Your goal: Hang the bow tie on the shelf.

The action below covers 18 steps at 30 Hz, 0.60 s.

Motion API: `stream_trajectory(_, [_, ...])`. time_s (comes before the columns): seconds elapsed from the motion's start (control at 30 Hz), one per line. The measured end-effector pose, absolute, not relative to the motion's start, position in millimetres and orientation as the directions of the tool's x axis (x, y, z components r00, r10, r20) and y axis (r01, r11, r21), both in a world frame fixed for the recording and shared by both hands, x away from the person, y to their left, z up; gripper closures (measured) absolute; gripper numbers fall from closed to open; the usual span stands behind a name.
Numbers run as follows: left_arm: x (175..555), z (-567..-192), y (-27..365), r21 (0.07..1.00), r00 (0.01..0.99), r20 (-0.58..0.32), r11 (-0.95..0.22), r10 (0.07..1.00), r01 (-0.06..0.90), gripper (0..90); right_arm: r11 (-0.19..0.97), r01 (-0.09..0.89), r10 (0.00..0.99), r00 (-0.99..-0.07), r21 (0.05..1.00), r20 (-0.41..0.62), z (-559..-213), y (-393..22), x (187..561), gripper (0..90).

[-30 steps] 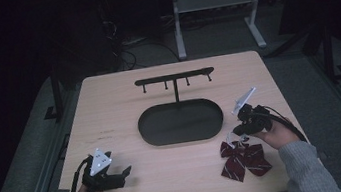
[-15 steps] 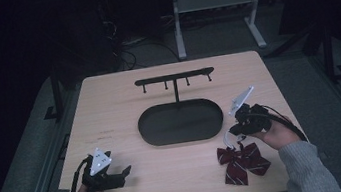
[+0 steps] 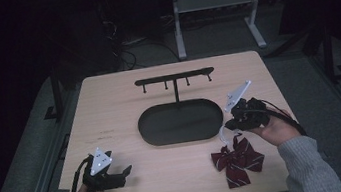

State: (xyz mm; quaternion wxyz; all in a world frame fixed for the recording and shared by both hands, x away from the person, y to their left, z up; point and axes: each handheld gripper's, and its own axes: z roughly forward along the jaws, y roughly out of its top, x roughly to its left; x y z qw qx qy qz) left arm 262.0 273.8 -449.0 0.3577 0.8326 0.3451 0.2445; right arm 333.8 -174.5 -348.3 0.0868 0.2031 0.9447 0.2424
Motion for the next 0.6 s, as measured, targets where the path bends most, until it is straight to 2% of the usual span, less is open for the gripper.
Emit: stream_trajectory(0.6, [263,-449,273,0.770,0.642,0.155,-0.498,0.751,0.398,13.3,0.817,0.271,0.371,-0.923,0.510,-0.104,-316,-149,342,88.5])
